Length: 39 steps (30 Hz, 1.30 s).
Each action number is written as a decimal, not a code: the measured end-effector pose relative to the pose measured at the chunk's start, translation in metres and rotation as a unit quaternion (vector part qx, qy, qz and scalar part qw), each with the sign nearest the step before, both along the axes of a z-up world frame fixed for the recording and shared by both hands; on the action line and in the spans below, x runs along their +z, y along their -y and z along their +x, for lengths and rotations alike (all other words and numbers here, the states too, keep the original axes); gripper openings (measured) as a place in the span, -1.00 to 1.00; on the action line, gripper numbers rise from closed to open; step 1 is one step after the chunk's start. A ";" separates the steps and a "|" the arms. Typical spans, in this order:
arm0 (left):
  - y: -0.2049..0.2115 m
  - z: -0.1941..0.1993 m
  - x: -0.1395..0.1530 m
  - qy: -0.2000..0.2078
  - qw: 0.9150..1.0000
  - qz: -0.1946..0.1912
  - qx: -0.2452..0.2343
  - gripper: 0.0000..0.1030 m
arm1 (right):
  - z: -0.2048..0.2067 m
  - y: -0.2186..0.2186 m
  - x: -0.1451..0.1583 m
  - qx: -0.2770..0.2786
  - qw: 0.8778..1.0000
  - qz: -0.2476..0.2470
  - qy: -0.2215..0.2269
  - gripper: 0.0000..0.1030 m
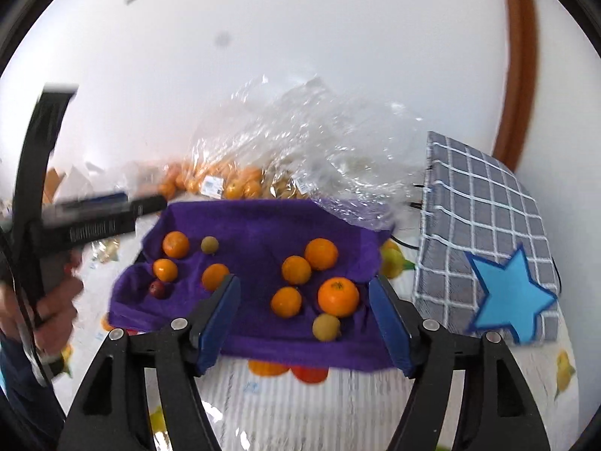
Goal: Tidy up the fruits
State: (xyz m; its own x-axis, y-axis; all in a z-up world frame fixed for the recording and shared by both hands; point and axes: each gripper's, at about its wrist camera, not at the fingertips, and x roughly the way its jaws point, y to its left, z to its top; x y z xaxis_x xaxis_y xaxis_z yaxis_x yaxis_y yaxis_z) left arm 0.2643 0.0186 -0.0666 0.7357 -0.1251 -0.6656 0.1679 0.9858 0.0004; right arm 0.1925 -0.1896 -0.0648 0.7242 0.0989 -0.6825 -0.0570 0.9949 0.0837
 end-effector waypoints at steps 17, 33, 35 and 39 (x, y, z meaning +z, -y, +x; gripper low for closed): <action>-0.003 -0.174 0.029 0.057 0.997 -0.044 0.028 0.83 | -0.140 0.011 0.044 -0.040 0.997 -0.019 0.060 0.98; 0.030 -0.234 0.046 0.091 0.995 -0.036 0.036 0.88 | -0.208 0.050 0.074 -0.084 0.991 -0.038 0.097 0.99; 0.033 -0.236 0.047 0.094 0.994 -0.030 0.037 0.88 | -0.212 0.053 0.076 -0.085 0.991 -0.036 0.100 0.99; 0.036 -0.238 0.048 0.094 0.994 -0.030 0.034 0.88 | -0.215 0.052 0.077 -0.084 0.990 -0.038 0.104 0.99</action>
State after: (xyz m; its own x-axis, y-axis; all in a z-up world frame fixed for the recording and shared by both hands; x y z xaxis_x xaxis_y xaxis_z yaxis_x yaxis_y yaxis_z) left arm 0.0264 -0.0178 -0.0184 0.8550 -0.1054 -0.5078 0.1025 0.9942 -0.0337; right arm -0.0225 -0.2419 0.0123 0.8514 -0.0810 -0.5182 0.1017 0.9947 0.0117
